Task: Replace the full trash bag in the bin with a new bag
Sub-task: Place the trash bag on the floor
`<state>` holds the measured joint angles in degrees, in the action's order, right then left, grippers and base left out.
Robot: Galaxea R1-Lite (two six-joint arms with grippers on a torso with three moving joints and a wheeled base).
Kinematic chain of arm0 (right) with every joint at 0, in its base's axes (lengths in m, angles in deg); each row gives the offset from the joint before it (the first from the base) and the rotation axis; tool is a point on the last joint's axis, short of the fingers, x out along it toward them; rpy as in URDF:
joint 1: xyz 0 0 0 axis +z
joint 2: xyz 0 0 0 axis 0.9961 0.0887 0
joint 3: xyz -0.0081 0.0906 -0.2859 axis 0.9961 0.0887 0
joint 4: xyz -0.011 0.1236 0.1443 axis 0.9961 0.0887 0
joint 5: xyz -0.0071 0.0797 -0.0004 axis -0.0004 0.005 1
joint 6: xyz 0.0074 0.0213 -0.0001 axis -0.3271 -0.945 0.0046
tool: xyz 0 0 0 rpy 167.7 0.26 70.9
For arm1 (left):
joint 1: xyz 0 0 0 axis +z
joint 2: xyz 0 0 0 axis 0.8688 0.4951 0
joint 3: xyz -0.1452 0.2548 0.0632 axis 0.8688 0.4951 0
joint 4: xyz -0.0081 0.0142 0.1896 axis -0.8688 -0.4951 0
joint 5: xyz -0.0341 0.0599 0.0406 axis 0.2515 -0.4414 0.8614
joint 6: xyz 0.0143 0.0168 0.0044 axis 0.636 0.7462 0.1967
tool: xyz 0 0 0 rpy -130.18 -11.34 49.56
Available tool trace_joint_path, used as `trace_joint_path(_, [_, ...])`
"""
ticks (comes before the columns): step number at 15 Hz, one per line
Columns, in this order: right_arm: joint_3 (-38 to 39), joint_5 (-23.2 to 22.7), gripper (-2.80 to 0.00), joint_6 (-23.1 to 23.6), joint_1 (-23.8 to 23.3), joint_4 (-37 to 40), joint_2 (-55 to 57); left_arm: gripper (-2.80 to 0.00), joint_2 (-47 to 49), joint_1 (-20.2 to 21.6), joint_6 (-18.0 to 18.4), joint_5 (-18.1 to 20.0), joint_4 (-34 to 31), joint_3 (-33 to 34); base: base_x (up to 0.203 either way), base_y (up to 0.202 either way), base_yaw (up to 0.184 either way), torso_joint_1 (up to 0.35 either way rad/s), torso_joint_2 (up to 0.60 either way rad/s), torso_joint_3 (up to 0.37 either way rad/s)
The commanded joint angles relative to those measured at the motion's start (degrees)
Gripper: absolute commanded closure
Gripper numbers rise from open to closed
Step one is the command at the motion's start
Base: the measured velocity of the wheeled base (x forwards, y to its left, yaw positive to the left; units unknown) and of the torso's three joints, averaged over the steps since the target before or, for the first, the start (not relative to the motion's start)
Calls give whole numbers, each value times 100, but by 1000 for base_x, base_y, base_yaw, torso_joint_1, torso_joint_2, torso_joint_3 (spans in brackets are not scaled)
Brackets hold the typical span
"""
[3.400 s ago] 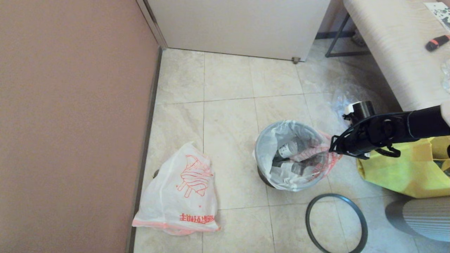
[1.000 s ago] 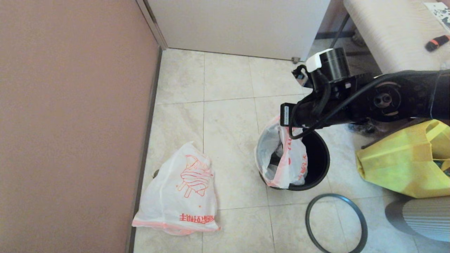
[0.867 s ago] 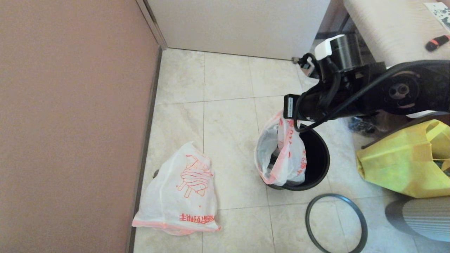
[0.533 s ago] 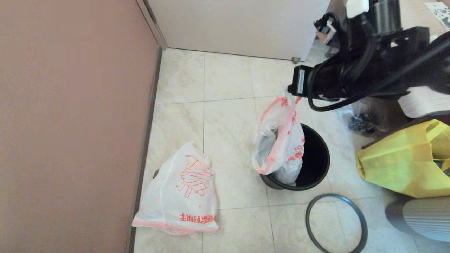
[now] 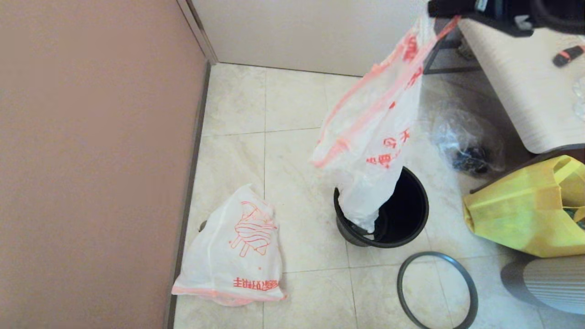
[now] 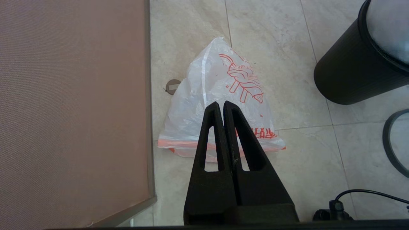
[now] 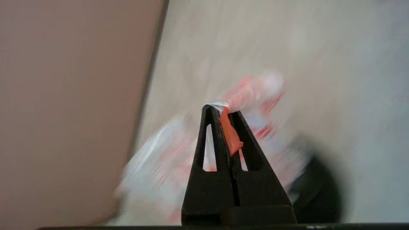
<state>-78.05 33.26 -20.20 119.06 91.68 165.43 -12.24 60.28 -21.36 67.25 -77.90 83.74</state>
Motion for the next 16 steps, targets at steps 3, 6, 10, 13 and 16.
trace_joint_path(3, [-34, 604, 0, 1032, -211, -973, -415, 0, 7, 4, -1, -2, 0, 0, 0, 0, 0, 0, 0, 0])
trace_joint_path(6, [-34, 662, 0, 1725, -820, -1867, -433, 0, 7, -4, -1, -2, 0, 0, 0, 0, 0, 0, 0, 0])
trace_joint_path(10, [-29, 649, 0, 1843, -1782, -2451, 26, 0, 7, -4, -1, -2, 0, 0, 0, 0, 0, 0, 0, 0])
trace_joint_path(13, [-23, 454, 0, 1785, -2531, -2601, 812, 0, 7, 5, -1, -2, 0, 0, 0, 0, 0, 0, 0, 0])
trace_joint_path(16, [-28, 259, 0, 1727, -3082, -2972, 2166, 0, 7, 5, -1, -2, 0, 0, 0, 0, 0, 0, 0, 0])
